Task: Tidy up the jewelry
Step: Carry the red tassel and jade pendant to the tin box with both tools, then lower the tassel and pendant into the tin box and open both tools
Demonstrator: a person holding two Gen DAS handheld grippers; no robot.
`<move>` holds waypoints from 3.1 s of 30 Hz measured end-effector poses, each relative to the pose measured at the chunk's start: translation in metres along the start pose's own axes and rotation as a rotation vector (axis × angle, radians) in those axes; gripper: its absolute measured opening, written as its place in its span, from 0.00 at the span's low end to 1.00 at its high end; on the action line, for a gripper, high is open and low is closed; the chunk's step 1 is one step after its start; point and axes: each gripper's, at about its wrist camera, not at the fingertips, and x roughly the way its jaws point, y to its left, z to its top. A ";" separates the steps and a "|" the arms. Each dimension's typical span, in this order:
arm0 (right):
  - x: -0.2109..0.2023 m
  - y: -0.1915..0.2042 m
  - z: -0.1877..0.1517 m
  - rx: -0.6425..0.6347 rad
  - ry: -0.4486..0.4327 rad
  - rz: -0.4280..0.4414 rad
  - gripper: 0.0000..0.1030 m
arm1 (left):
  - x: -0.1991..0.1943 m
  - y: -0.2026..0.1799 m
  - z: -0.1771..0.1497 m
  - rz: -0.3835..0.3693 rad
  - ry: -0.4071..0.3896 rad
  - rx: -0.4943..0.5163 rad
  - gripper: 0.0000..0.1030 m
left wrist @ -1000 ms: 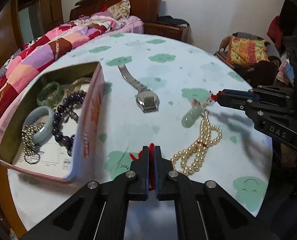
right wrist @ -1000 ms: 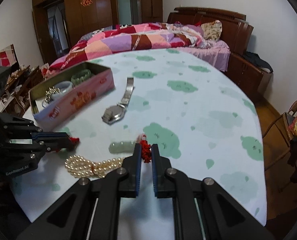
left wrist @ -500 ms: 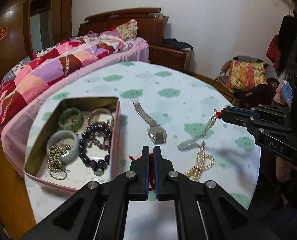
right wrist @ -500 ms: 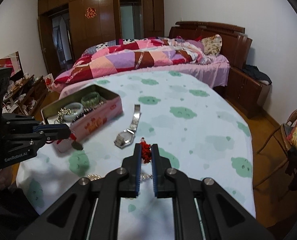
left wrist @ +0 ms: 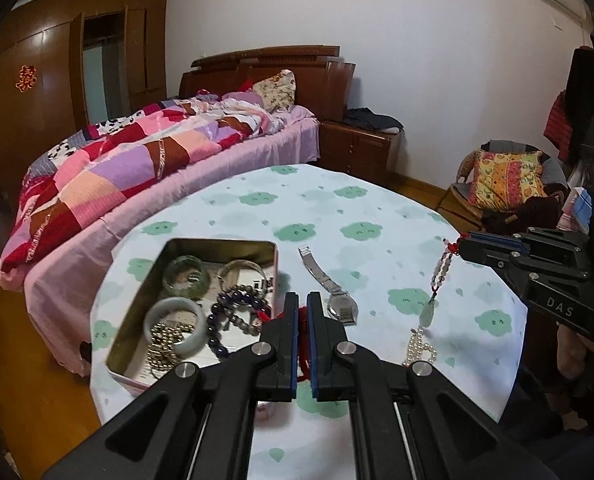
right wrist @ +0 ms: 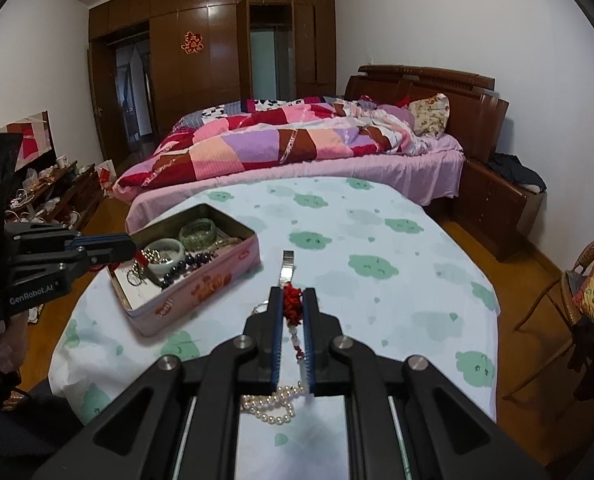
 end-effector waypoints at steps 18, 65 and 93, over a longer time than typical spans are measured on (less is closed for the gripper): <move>-0.002 0.031 0.048 -0.080 -0.076 0.064 0.11 | -0.007 0.044 0.008 0.117 -0.019 -0.058 0.03; 0.074 0.129 0.056 -0.228 0.021 0.234 0.11 | 0.034 0.105 -0.015 0.193 0.087 -0.177 0.03; 0.108 0.108 0.027 -0.158 0.147 0.206 0.55 | 0.054 0.107 -0.027 0.233 0.129 -0.176 0.58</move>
